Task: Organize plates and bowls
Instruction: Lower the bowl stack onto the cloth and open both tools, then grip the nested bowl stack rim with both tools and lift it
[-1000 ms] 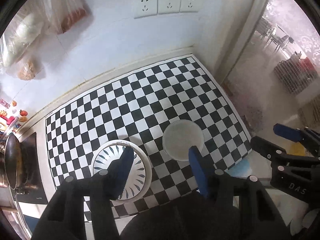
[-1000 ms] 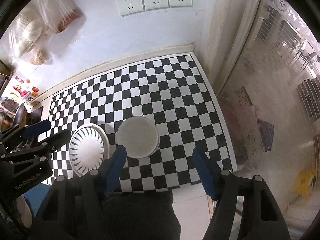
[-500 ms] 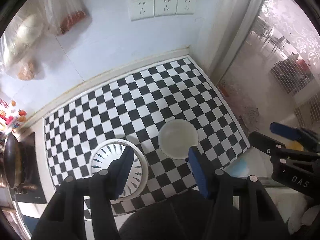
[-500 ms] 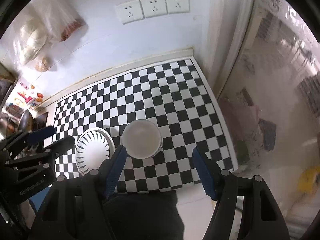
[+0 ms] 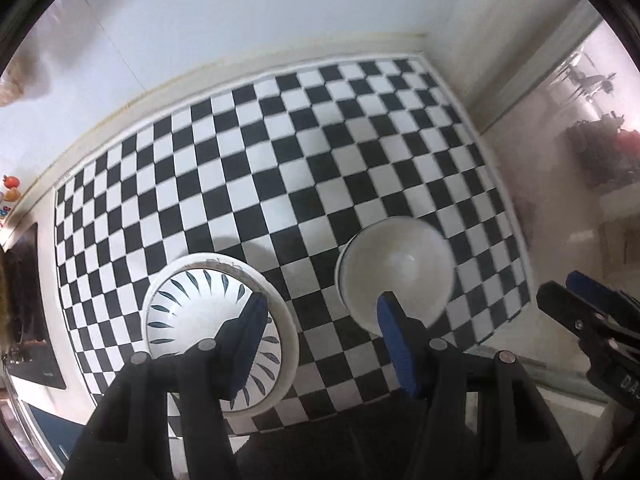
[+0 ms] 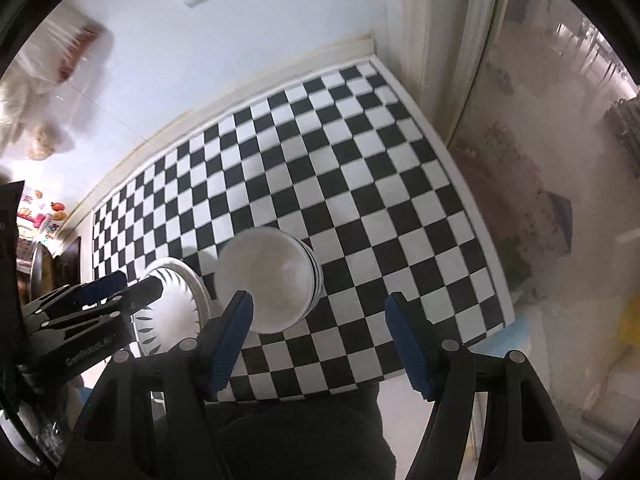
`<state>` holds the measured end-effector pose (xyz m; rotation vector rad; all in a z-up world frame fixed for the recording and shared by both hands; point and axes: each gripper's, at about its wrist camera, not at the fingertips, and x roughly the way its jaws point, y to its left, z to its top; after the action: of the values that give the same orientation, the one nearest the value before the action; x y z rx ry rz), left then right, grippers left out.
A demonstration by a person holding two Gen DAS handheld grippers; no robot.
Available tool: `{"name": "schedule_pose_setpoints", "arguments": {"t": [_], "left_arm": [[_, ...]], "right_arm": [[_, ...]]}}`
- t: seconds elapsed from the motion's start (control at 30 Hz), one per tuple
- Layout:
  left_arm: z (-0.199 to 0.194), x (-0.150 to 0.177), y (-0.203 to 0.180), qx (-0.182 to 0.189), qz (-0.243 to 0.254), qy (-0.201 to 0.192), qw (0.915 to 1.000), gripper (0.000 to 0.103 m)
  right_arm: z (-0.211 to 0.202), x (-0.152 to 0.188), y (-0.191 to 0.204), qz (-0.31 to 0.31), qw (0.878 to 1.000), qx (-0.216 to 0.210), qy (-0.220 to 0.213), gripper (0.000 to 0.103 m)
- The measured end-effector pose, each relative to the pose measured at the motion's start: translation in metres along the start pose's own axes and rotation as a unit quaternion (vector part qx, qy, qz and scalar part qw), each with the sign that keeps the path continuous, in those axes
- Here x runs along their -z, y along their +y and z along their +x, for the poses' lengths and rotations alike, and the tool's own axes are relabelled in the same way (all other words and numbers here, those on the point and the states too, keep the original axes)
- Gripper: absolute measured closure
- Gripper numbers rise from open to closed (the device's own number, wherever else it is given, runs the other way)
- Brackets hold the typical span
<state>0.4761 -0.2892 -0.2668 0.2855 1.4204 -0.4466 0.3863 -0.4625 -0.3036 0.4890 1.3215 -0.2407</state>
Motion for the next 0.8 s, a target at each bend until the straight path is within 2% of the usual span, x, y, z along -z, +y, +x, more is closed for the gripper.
{"name": "schedule_pose_setpoints", "arguments": {"t": [0.3,0.47,0.8], "left_arm": [[0.046,-0.016,0.002,0.003,0.004,0.037,0.9993,0.049],[0.066,-0.026,0.003,0.009,0.003,0.053,0.9985,0.049],[0.106,-0.034,-0.002,0.054,0.009,0.106,0.9929,0.047]], "right_arm": [[0.067,-0.011,-0.011,0.014,0.999,0.007,0.046,0.032],[0.100,-0.019,-0.016,0.031,0.997,-0.005,0.069,0.032],[0.158,-0.023,-0.013,0.036,0.991,-0.024,0.125,0.031]]}}
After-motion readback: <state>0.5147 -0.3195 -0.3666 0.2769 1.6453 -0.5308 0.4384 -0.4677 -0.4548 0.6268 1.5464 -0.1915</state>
